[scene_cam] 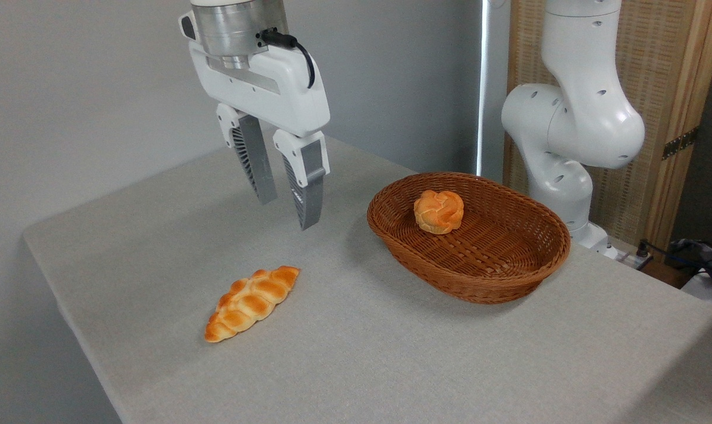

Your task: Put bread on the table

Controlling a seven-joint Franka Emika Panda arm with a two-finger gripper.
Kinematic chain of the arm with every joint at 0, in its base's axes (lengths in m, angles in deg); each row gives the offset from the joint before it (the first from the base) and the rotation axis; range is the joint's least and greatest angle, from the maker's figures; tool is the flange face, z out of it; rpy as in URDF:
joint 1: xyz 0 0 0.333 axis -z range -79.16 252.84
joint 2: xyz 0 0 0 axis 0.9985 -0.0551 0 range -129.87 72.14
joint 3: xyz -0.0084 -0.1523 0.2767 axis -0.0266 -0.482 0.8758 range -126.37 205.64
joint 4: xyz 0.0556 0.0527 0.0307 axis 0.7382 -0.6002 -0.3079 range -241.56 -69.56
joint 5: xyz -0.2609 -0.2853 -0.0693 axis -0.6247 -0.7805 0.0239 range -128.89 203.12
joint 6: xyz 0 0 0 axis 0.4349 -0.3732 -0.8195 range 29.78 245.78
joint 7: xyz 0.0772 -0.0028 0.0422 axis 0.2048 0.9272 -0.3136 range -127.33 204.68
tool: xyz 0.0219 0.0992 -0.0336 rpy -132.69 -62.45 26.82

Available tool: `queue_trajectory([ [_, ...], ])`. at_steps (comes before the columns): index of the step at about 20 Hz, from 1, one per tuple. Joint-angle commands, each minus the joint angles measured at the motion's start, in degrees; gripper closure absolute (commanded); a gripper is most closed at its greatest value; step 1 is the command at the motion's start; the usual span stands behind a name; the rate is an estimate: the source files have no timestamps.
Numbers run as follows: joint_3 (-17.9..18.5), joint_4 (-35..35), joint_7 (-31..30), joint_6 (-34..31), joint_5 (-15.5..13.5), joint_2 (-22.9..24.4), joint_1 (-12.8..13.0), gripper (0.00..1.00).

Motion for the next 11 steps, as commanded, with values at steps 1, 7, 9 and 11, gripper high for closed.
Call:
queue_trajectory([
  [1, -0.5, 0.5, 0.9, -2.0, 1.1, 0.4, -0.5, 0.00],
  [7, -0.1, 0.6, 0.8, -1.5, 0.9, 0.4, -0.6, 0.00],
  [9, 0.0, 0.6, 0.9, -1.5, 0.8, 0.5, -0.5, 0.00],
  [11, 0.0, 0.6, 0.8, -1.5, 0.9, 0.5, -0.5, 0.00],
])
